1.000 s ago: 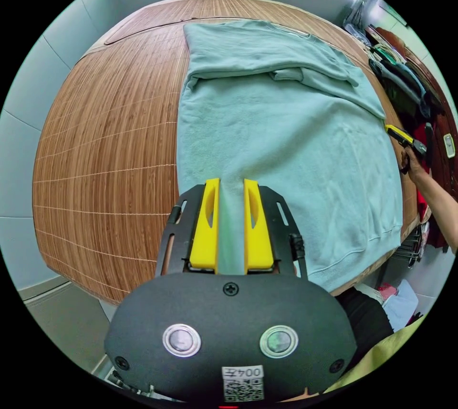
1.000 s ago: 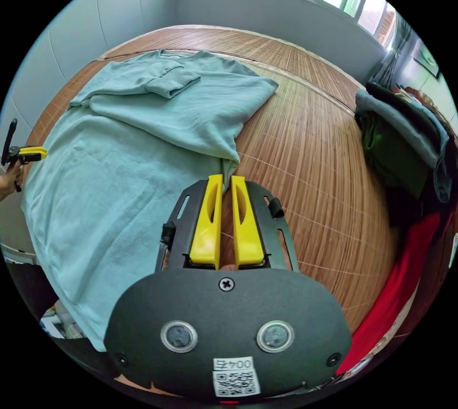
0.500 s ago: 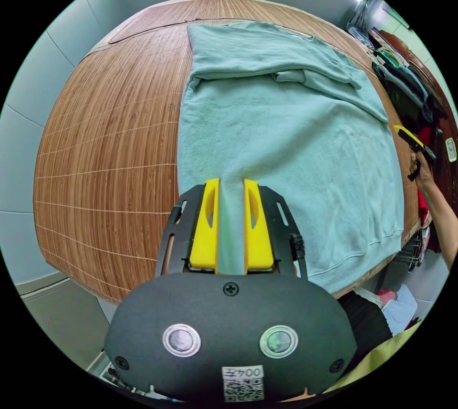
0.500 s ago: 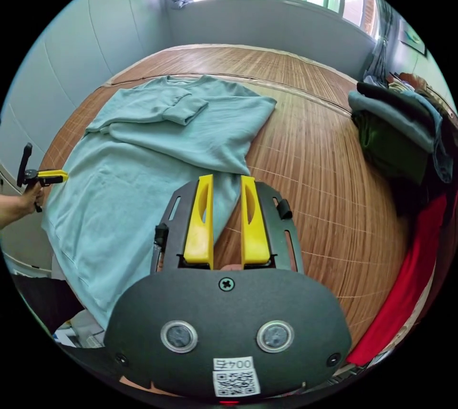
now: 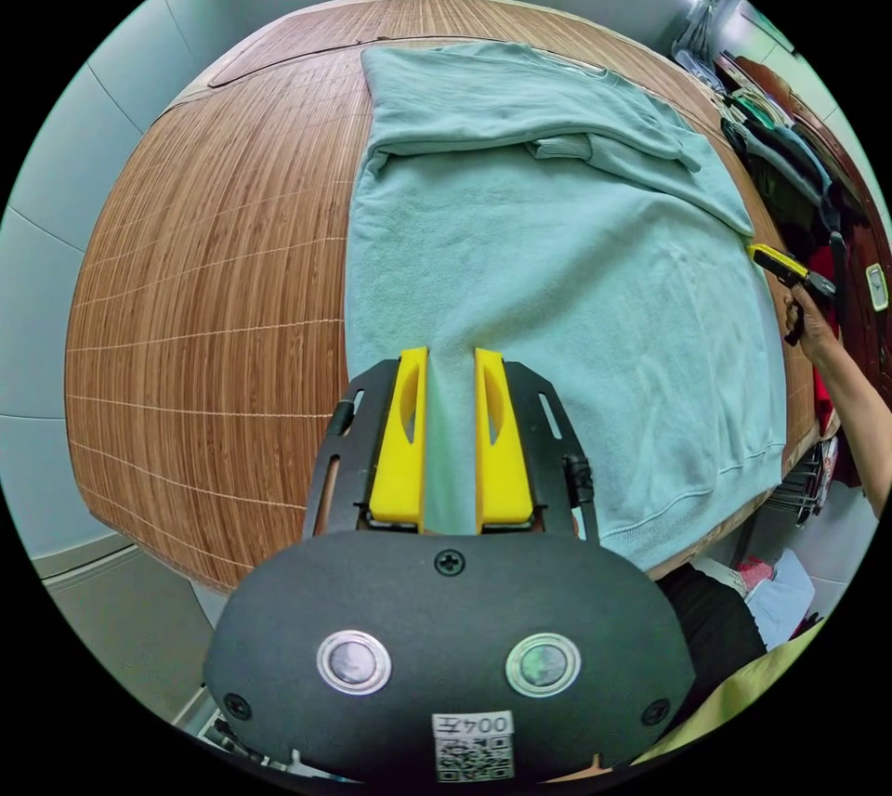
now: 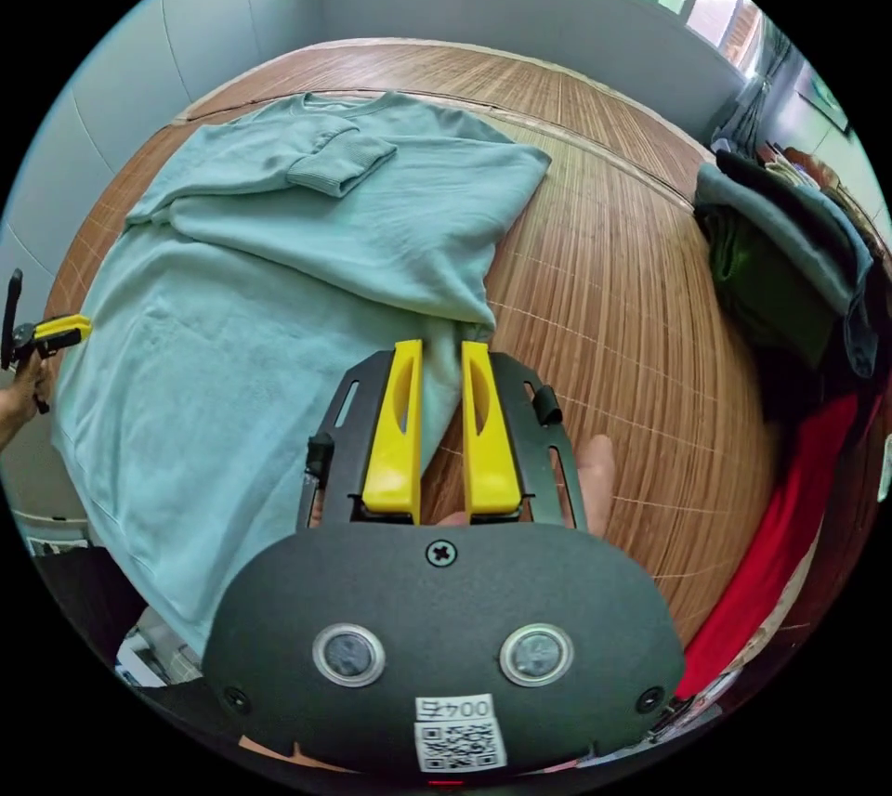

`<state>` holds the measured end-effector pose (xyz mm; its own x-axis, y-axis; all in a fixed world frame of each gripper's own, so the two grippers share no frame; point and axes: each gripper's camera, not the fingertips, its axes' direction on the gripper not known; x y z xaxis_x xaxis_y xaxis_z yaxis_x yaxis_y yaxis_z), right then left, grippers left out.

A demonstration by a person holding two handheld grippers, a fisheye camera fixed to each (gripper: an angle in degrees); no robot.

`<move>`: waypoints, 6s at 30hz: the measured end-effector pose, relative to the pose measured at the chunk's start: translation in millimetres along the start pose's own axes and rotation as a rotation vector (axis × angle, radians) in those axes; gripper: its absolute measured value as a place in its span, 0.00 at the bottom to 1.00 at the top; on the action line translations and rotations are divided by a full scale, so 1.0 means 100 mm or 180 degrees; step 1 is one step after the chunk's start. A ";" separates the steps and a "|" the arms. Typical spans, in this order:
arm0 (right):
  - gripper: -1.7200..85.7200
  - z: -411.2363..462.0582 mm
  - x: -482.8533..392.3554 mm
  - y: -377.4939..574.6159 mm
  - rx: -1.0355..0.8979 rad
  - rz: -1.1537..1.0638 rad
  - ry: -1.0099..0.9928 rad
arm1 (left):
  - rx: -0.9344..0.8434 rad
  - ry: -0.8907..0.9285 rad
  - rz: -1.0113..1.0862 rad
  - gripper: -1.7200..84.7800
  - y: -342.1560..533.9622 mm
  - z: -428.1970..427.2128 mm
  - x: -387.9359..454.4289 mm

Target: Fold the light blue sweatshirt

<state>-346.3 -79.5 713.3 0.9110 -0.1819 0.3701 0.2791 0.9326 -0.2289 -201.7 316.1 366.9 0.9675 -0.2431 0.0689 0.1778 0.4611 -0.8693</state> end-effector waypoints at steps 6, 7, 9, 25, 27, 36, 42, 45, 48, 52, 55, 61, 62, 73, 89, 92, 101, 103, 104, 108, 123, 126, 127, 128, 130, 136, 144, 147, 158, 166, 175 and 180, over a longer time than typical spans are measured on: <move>0.11 -0.06 -0.15 -0.27 -0.0329 0.0264 0.0024 | 0.0025 0.0016 -0.0016 0.11 0.03 -0.02 -0.02; 0.11 -0.07 -0.19 -0.33 -0.0410 0.0338 0.0071 | 0.0027 0.0015 -0.0012 0.11 0.03 -0.02 -0.02; 0.11 -0.07 -0.24 -0.39 -0.0457 0.0503 0.0083 | 0.0028 0.0018 -0.0007 0.11 0.04 -0.03 -0.03; 0.13 -0.05 -0.05 -0.33 -0.0371 0.0412 -0.0440 | 0.0000 0.0171 0.0058 0.10 0.06 -0.07 -0.20; 0.16 -0.03 -0.08 -0.38 -0.0433 0.0454 -0.0556 | 0.0004 0.0190 0.0048 0.10 0.07 -0.07 -0.23; 0.23 0.14 -0.60 -0.18 -0.0022 0.0607 -0.0072 | -0.0006 0.0234 0.0082 0.11 0.08 -0.09 -0.31; 0.23 0.23 -0.66 0.00 0.0265 0.0556 -0.0094 | 0.0105 0.0704 -0.0168 0.15 -0.04 -0.28 -0.54; 0.23 0.28 -0.68 0.02 0.0282 0.0543 -0.0083 | 0.0400 0.0608 -0.0079 0.14 -0.29 -0.46 -0.57; 0.23 0.32 -0.76 0.03 0.0314 0.0494 0.0016 | 0.0429 0.0428 0.0163 0.13 -0.69 -0.38 -0.52; 0.22 0.38 -0.91 0.06 0.0381 0.0392 0.0231 | 0.0037 -0.0019 0.0322 0.11 -1.07 0.05 -0.54; 0.21 0.44 -0.94 0.06 0.0399 0.0340 0.0262 | 0.0112 0.0195 0.0248 0.09 -1.14 0.10 -0.81; 0.21 0.58 -0.81 0.04 0.0361 0.0382 0.0055 | 0.0063 0.0268 0.0494 0.10 -1.20 0.12 -0.91; 0.21 0.60 -0.80 0.03 0.0356 0.0384 0.0039 | -0.0027 0.0096 0.0553 0.11 -1.19 0.08 -0.85; 0.21 0.83 -0.62 -0.03 0.0329 0.0455 -0.0147 | -0.0280 0.1391 0.2071 0.14 0.05 -0.07 0.80; 0.21 1.15 -0.45 -0.12 0.0329 0.0451 -0.0149 | -0.0577 0.1131 0.2935 0.06 0.47 0.27 1.13; 0.21 1.21 -0.41 -0.14 0.0328 0.0450 -0.0147 | -0.0606 0.1440 0.2330 0.05 0.51 0.35 0.93; 0.21 1.39 -0.25 -0.18 0.0331 0.0453 -0.0160 | -0.0208 0.1526 0.1571 0.07 0.12 0.11 0.43; 0.21 1.43 -0.21 -0.19 0.0330 0.0452 -0.0159 | -0.0264 0.1358 0.1317 0.07 0.09 0.21 0.23; 0.21 1.45 -0.18 -0.20 0.0329 0.0453 -0.0161 | -0.0431 0.1214 0.1252 0.06 0.12 0.35 0.14; 0.21 1.53 -0.09 -0.21 0.0330 0.0455 -0.0170 | -0.0329 0.1414 0.1072 0.05 0.20 0.47 -0.03; 0.21 1.83 0.39 -0.25 0.0322 0.0451 -0.0168 | -0.0117 0.0799 -0.0300 0.11 0.62 0.07 -1.02; 0.20 1.88 0.53 -0.27 0.0289 0.0475 -0.0203 | -0.0057 0.0699 -0.0443 0.12 0.72 -0.06 -1.24; 0.20 1.88 0.60 -0.29 0.0246 0.0542 -0.0252 | -0.0064 0.0739 -0.0486 0.12 0.76 -0.09 -1.32; 0.20 1.89 0.71 -0.33 0.0126 0.0651 -0.0351 | -0.0129 0.0753 -0.0513 0.13 0.80 -0.08 -1.38; 0.20 1.87 0.90 -0.40 -0.0073 0.0686 -0.0597 | -0.0275 0.0799 -0.0475 0.14 0.85 -0.04 -1.44; 0.14 1.42 1.49 0.29 -0.0307 0.0825 -0.1358 | -0.0375 0.1143 -0.0639 0.14 0.99 -0.04 -1.67; 0.14 1.38 1.72 2.01 -0.0838 0.1775 -0.2037 | -0.0528 0.1482 -0.0782 0.13 1.13 -0.06 -1.93; 0.13 1.52 1.66 2.30 -0.0945 0.1886 -0.2185 | -0.0599 0.1533 -0.0832 0.13 1.20 -0.10 -2.01; 0.10 1.70 1.58 2.80 -0.0969 0.2273 -0.2543 | -0.0882 0.1903 -0.1216 0.08 1.44 -0.16 -2.35; 0.09 0.98 1.69 2.69 -0.0809 0.2306 -0.2657 | -0.0843 0.2327 -0.1198 0.05 1.41 -0.78 -2.66; 0.07 -0.41 1.72 2.54 -0.0454 0.1956 -0.2563 | -0.0432 0.2711 -0.1073 0.04 1.47 -1.90 -3.17; 0.07 -0.80 1.45 2.93 -0.0573 0.1999 -0.2516 | -0.0644 0.2727 -0.1077 0.04 1.77 -2.16 -3.27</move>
<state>-108.2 142.7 628.2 0.4661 0.6414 0.6094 -0.0787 0.7161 -0.6936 -525.5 292.8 84.8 0.3943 -0.9187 0.0199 0.3129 0.1139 -0.9429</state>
